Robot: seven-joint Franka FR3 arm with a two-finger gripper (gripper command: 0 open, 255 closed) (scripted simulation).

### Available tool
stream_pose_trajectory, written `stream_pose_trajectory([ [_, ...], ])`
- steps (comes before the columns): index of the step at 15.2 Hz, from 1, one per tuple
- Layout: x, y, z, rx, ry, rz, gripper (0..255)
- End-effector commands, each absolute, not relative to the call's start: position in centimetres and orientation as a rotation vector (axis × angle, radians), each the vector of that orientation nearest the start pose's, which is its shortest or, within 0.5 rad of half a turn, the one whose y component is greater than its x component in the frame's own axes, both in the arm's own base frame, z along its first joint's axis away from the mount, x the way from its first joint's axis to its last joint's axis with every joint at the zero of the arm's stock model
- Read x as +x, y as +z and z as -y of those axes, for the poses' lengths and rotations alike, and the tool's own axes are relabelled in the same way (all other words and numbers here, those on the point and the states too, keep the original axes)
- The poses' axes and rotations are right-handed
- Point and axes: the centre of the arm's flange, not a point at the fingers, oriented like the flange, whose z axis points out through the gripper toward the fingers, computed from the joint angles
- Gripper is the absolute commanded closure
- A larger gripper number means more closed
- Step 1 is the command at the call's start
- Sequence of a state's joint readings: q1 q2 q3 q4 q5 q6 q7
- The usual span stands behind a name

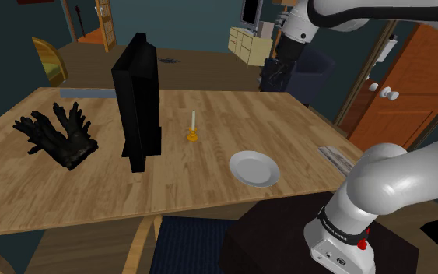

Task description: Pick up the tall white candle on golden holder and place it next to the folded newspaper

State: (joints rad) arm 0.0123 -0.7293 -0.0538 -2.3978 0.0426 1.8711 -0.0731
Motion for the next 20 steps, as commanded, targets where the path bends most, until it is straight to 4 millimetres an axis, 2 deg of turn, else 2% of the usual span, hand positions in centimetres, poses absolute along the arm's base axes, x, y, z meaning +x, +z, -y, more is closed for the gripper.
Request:
stream_pose_trajectory([
  [1, 36.2, 56.2, 0.8, -3.056, -0.347, 0.069, 0],
  [20, 51.8, 39.3, -5.6, -3.023, -0.597, 0.245, 0],
])
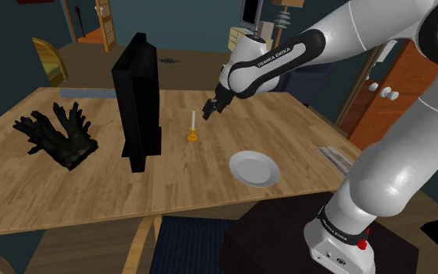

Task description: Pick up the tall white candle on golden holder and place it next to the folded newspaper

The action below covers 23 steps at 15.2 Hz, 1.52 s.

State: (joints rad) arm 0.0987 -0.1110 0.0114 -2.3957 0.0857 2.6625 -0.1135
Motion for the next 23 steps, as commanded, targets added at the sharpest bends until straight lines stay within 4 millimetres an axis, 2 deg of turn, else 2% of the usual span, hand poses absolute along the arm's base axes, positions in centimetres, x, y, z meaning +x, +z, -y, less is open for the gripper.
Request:
stream_pose_trajectory([
  [1, 52.7, 38.4, -5.9, -3.020, -0.610, 0.254, 0],
  [6, 57.2, 34.5, -7.9, -3.006, -0.675, 0.300, 0],
  [14, 59.1, 30.6, -8.3, -3.006, -0.679, 0.303, 0],
  [22, 59.1, 30.6, -8.3, -3.006, -0.678, 0.303, 0],
  [23, 59.1, 30.6, -8.3, -3.006, -0.678, 0.303, 255],
])
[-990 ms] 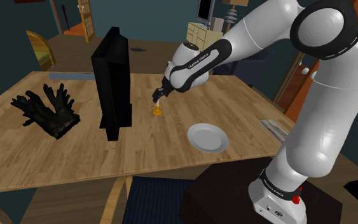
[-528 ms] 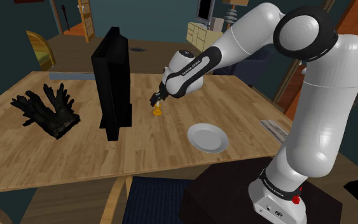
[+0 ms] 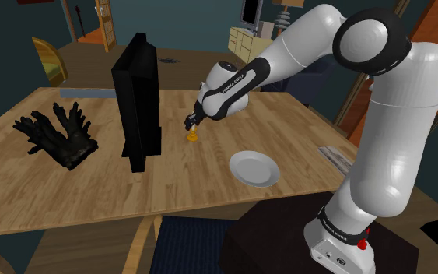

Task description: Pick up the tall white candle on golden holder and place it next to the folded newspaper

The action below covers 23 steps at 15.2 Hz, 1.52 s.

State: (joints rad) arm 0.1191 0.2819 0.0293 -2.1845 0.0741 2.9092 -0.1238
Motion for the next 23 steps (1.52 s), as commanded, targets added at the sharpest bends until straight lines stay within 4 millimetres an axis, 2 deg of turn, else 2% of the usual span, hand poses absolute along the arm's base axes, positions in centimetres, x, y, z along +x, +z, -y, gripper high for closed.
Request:
stream_pose_trajectory([
  [1, 59.1, 30.6, -8.3, -3.006, -0.678, 0.303, 255],
  [9, 59.1, 30.6, -8.3, -3.006, -0.679, 0.303, 255],
  [23, 59.1, 38.0, -8.3, -3.006, -0.679, 0.303, 255],
])
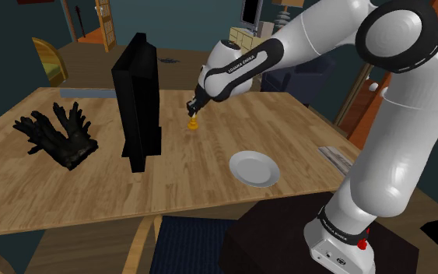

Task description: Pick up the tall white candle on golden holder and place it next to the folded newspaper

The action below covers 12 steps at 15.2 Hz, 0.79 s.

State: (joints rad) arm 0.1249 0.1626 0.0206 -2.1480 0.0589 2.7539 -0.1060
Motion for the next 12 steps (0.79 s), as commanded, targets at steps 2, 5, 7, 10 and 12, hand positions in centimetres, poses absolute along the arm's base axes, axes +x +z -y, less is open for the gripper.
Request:
stream_pose_trajectory([
  [2, 59.1, 39.1, -8.3, -3.006, -0.679, 0.303, 255],
  [5, 59.1, 40.7, -8.3, -3.006, -0.679, 0.303, 255],
  [7, 59.1, 41.7, -8.3, -3.006, -0.679, 0.303, 255],
  [10, 59.1, 43.3, -8.3, -3.006, -0.679, 0.303, 255],
  [12, 59.1, 44.4, -8.3, -3.006, -0.679, 0.303, 255],
])
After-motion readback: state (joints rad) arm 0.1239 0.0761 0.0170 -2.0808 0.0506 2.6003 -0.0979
